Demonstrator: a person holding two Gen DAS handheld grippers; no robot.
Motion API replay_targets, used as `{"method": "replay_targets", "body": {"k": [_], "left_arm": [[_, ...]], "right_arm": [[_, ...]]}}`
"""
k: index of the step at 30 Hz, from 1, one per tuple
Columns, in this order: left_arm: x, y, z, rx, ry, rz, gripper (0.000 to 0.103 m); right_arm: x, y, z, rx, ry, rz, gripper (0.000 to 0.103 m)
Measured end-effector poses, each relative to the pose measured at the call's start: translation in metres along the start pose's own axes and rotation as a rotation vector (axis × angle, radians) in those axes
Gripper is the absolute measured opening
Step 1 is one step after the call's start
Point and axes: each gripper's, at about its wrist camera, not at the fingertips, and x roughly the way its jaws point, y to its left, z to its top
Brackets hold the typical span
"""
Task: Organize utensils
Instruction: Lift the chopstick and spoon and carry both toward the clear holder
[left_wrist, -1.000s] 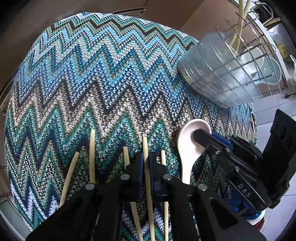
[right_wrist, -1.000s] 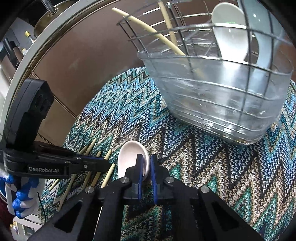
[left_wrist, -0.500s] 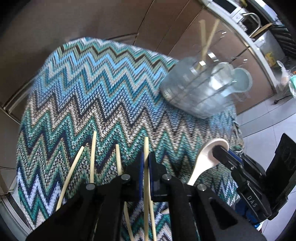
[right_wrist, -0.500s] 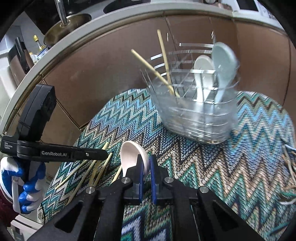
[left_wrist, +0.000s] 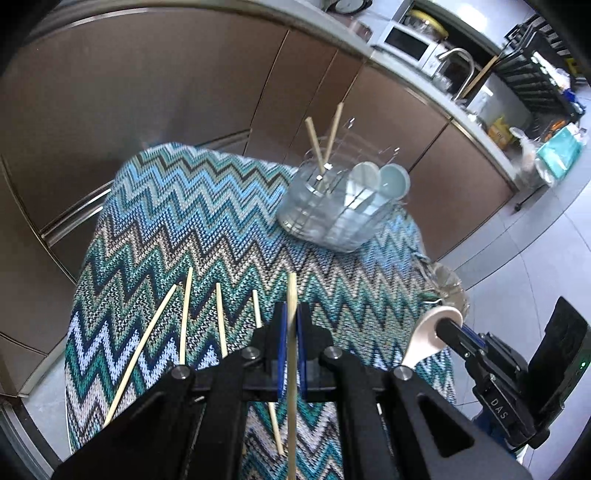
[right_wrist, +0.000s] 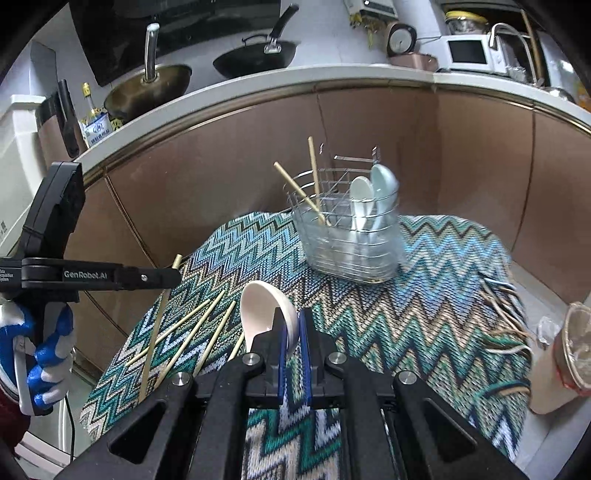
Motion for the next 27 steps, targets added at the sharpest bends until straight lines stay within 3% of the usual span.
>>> {"method": "replay_targets", "body": {"k": [16, 27], "left_arm": [[-0.058, -0.024, -0.012, 0.022, -0.153, -0.025, 0.005], [-0.083, -0.057, 0.053, 0.054, -0.388, -0.066, 0.005]], "right_arm": [[-0.068, 0.013, 0.0, -0.031, -0.126, -0.111, 0.007], [-0.072, 0.003, 0.05, -0.064, -0.261, -0.18, 0.007]]}}
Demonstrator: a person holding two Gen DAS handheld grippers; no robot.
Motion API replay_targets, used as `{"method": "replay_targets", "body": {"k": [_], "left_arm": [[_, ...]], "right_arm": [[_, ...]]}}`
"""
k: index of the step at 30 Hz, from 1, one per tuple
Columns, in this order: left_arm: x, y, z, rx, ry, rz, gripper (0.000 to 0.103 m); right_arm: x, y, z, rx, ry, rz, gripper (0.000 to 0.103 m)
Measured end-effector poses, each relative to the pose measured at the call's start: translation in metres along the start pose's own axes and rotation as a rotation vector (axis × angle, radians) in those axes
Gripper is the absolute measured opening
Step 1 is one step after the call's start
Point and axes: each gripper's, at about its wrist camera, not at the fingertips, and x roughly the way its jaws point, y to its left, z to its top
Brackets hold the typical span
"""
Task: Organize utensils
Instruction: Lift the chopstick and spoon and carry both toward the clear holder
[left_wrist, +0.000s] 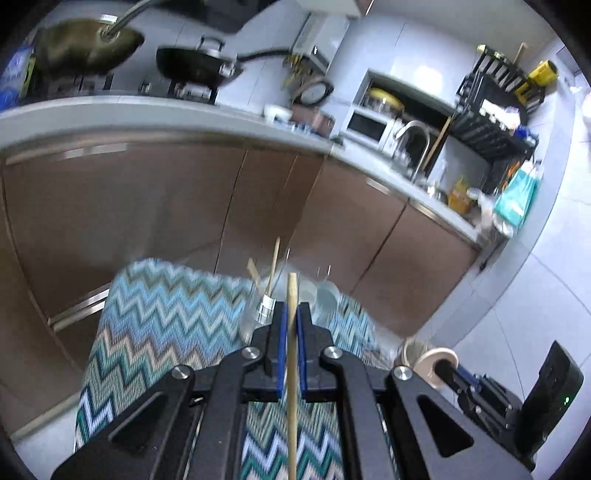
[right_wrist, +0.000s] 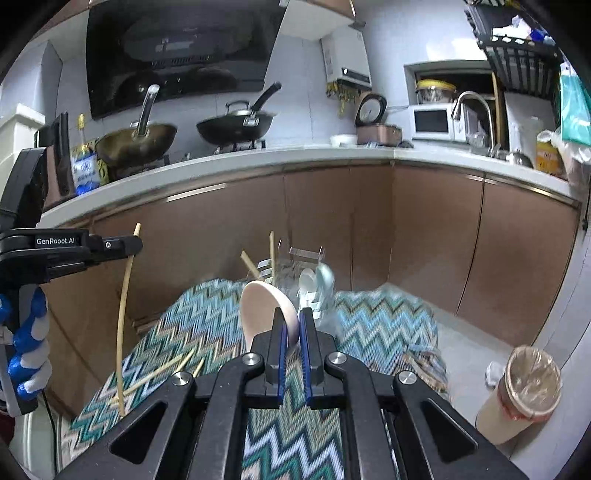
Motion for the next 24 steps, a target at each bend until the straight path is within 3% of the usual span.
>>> {"method": "replay_targets", "body": {"k": [11, 15, 19, 24], "left_arm": [[0.059, -0.014, 0.067, -0.046, -0.244, 0.011, 0.005], [0.08, -0.015, 0.084, -0.025, -0.336, 0.073, 0.005], [0.113, -0.009, 0.089, -0.068, -0.332, 0.073, 0.005], [0.15, 0.0, 0.082, -0.073, -0.357, 0.128, 0.005]], "right_arm": [[0.062, -0.011, 0.054, -0.038, -0.168, -0.084, 0.007], [0.094, -0.013, 0.06, -0.066, -0.189, -0.123, 0.007], [0.13, -0.021, 0.053, -0.059, -0.177, -0.164, 0.007], [0.152, -0.019, 0.042, -0.109, -0.188, -0.211, 0.007]]}}
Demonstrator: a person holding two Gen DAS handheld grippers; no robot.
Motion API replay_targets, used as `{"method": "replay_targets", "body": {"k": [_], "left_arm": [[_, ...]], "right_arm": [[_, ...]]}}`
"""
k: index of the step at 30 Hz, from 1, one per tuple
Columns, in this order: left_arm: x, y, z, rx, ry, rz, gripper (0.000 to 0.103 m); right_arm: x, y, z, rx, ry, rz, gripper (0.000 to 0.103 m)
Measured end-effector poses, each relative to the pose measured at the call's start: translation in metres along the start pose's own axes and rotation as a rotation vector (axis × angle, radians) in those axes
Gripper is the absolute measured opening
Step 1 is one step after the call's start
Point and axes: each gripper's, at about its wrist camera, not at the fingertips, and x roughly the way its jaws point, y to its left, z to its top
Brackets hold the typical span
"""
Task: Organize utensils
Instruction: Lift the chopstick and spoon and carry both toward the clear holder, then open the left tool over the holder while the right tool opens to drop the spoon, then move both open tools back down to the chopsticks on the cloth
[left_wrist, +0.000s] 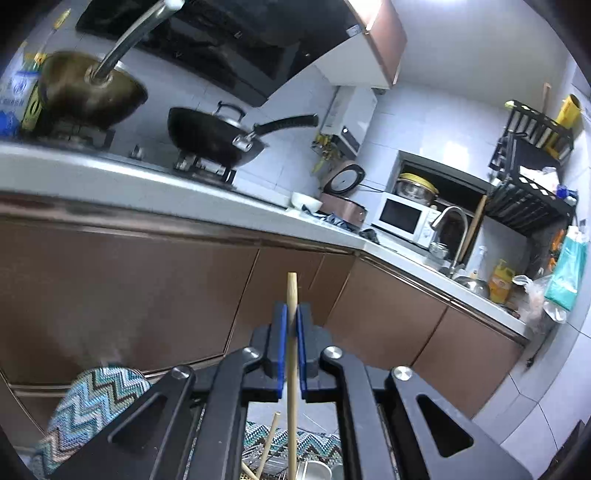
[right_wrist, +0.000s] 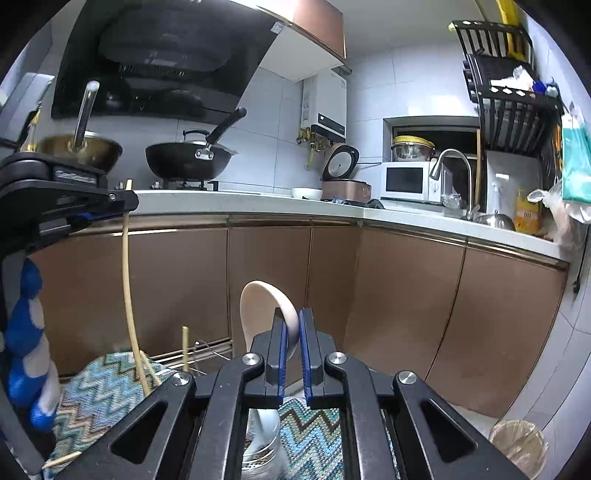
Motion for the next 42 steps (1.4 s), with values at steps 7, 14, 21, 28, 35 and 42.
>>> {"method": "replay_targets", "body": {"k": [7, 14, 21, 28, 35, 42], "left_arm": [[0.031, 0.012, -0.028, -0.002, -0.001, 0.057, 0.005], [0.038, 0.026, -0.053, -0.032, 0.014, 0.076, 0.006], [0.021, 0.032, -0.046, -0.065, 0.028, 0.053, 0.013], [-0.028, 0.032, -0.022, -0.063, -0.015, 0.034, 0.019], [-0.094, 0.024, -0.003, 0.068, -0.052, 0.067, 0.04], [-0.158, 0.025, 0.003, 0.157, -0.006, 0.109, 0.046]], "right_arm": [[0.013, 0.014, -0.023, -0.056, -0.009, -0.031, 0.007], [0.021, 0.02, -0.04, -0.048, 0.017, -0.015, 0.011], [0.008, 0.018, -0.038, -0.029, 0.016, -0.013, 0.025], [-0.018, 0.014, -0.025, -0.01, -0.001, -0.026, 0.026], [-0.066, 0.001, -0.012, 0.016, -0.007, -0.026, 0.027], [-0.125, -0.002, -0.001, 0.023, -0.011, -0.033, 0.032]]}}
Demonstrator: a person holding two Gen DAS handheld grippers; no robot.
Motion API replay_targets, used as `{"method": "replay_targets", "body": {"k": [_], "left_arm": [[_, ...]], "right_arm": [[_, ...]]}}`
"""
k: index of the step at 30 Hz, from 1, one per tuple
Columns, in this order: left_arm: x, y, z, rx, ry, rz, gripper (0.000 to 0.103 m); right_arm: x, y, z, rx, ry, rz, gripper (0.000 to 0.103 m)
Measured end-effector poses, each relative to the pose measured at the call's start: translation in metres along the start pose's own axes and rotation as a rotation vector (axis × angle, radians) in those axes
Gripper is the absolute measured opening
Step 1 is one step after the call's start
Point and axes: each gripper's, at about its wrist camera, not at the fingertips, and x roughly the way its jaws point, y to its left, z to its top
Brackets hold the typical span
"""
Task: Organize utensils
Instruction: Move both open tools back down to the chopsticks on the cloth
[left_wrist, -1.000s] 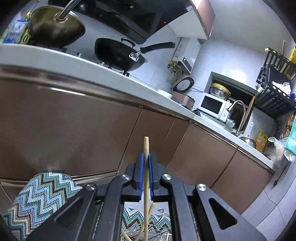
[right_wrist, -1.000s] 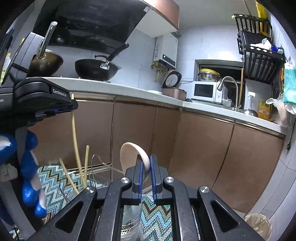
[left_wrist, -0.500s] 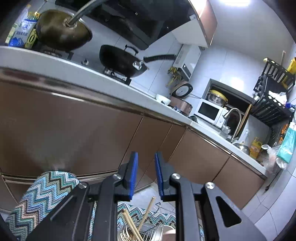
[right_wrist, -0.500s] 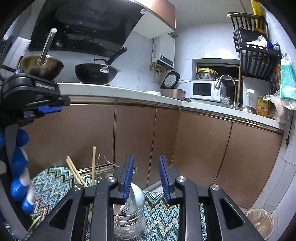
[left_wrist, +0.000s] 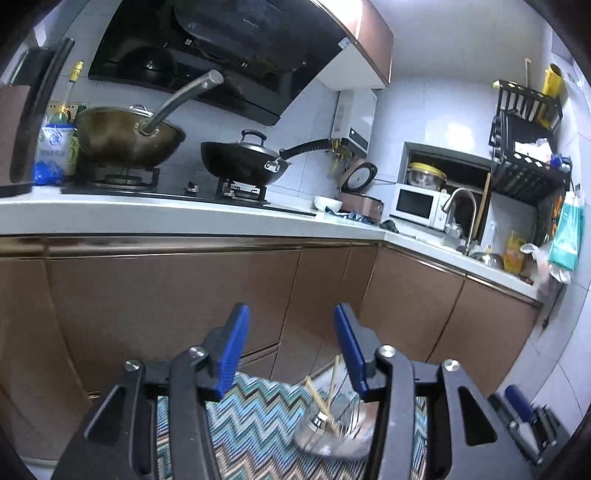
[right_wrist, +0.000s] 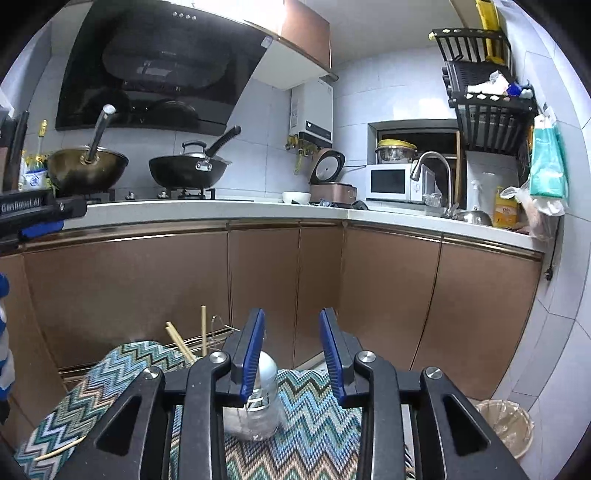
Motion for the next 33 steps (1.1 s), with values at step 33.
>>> {"method": "replay_targets", "body": {"k": [33], "left_arm": [[-0.186, 0.032, -0.044, 0.14, -0.06, 0.095, 0.061]], "right_arm": [[-0.163, 0.039, 0.017, 0.051, -0.065, 0.081, 0.062]]}}
